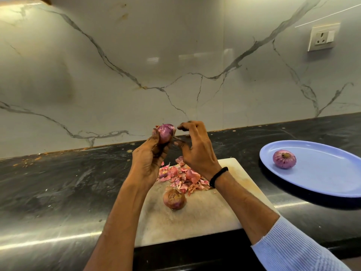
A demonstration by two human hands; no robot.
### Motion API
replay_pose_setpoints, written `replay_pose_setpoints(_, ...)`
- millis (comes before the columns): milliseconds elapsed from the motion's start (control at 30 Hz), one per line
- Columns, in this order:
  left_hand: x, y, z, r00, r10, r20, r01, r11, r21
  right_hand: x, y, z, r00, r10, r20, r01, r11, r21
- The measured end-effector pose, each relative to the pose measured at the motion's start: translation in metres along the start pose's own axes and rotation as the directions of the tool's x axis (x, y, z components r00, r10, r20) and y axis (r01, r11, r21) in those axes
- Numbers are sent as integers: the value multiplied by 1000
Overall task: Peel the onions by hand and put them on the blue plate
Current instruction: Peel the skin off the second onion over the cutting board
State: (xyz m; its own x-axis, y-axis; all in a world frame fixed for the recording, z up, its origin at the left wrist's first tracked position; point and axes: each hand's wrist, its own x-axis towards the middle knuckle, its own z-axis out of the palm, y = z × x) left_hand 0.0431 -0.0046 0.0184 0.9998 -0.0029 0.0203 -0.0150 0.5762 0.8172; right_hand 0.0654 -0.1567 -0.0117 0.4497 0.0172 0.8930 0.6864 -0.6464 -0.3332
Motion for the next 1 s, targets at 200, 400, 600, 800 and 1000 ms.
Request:
replay_pose_setpoints(200, 0, -1, 0, 997, -40, 73, 39, 999, 16, -1, -1, 3, 999, -8, 48, 7, 999, 37)
replay_pose_setpoints(400, -2, -3, 0, 997, -25, 72, 10, 981, 196, 1, 0, -3, 1000, -4, 3, 4, 1000, 16)
replay_pose_setpoints(600, -3, -3, 1, 998, 5, 69, -22, 970, 243, 0, 1, -4, 1000, -26, 9, 26, 999, -24)
replay_pose_setpoints(800, -4, -3, 4, 998, -6, 65, -8, 978, 211, 0, 2, -1, 998, -63, -15, 62, 997, -45)
replay_pose_setpoints(1000, -3, -5, 3, 997, 26, 79, -46, 964, 261, 0, -1, 0, 1000, 2, -19, -1, 999, 35)
